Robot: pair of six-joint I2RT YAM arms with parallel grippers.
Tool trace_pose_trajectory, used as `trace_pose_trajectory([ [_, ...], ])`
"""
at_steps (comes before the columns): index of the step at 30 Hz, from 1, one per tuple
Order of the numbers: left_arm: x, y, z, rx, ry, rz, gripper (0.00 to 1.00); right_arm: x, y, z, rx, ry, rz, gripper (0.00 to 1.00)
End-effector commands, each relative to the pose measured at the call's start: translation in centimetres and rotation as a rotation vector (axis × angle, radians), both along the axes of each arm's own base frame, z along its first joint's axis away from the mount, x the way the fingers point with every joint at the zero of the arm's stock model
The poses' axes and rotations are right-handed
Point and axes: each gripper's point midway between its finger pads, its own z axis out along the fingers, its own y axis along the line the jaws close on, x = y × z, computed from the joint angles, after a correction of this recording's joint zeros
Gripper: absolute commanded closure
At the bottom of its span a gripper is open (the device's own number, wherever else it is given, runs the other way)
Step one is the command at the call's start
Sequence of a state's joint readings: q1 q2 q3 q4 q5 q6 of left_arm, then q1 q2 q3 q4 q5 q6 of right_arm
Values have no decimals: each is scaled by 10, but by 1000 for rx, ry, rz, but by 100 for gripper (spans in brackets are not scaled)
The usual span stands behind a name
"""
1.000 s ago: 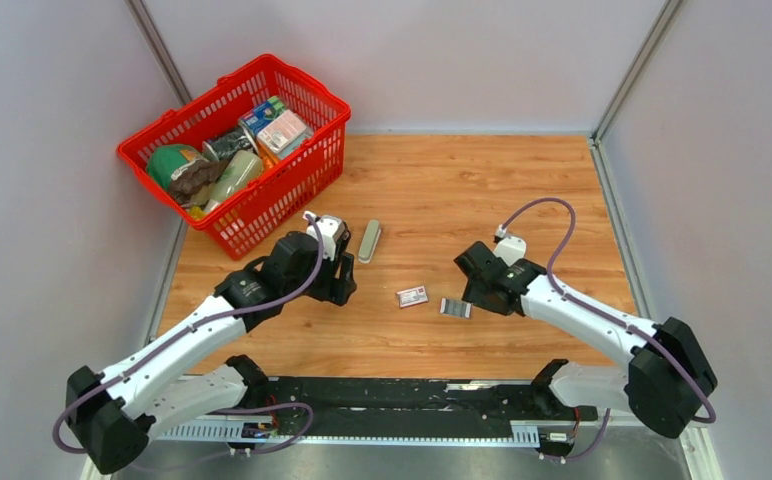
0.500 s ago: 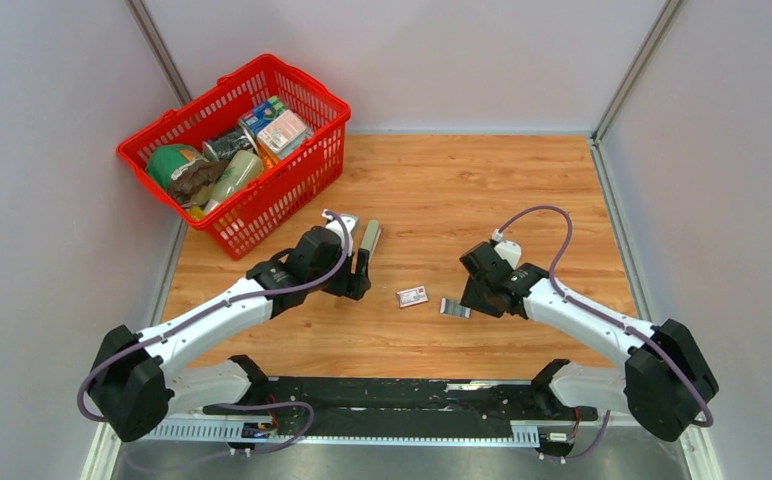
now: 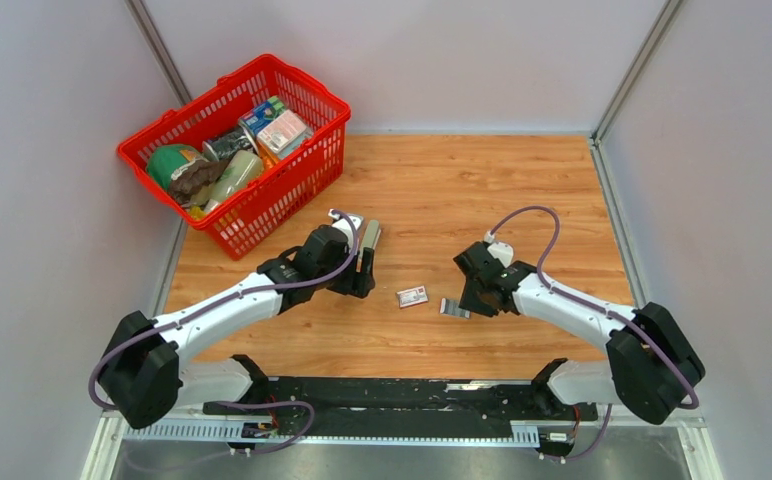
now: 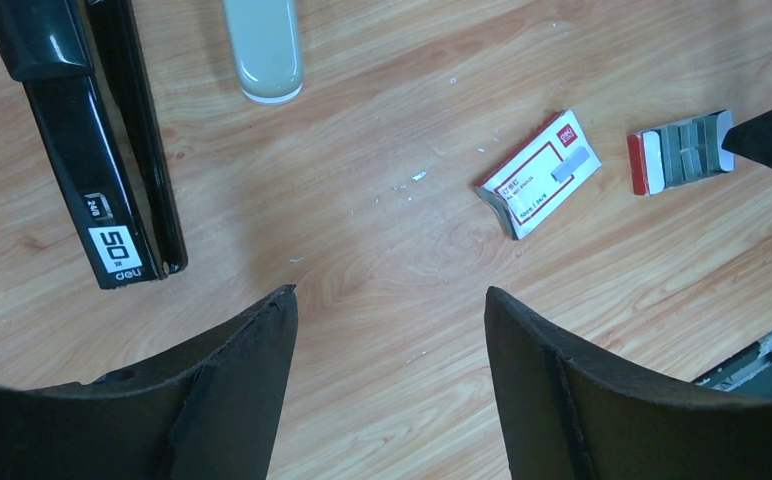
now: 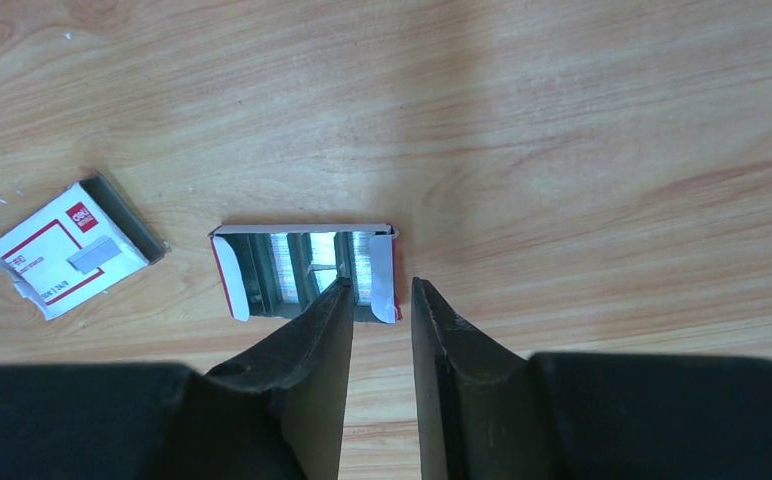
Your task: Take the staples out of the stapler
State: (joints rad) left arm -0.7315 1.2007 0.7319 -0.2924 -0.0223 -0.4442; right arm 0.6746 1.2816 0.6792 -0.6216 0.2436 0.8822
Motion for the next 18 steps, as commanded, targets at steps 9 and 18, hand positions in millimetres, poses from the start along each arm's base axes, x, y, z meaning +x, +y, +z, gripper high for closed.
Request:
trace_pose_trajectory([
  [9,5,-16,3,-52,-4,-28,24,9,2,-9,-13,-13,1,73],
  [18,4,-17,1,-55,2,-30,24,9,0,-13,-31,-4,-4,76],
])
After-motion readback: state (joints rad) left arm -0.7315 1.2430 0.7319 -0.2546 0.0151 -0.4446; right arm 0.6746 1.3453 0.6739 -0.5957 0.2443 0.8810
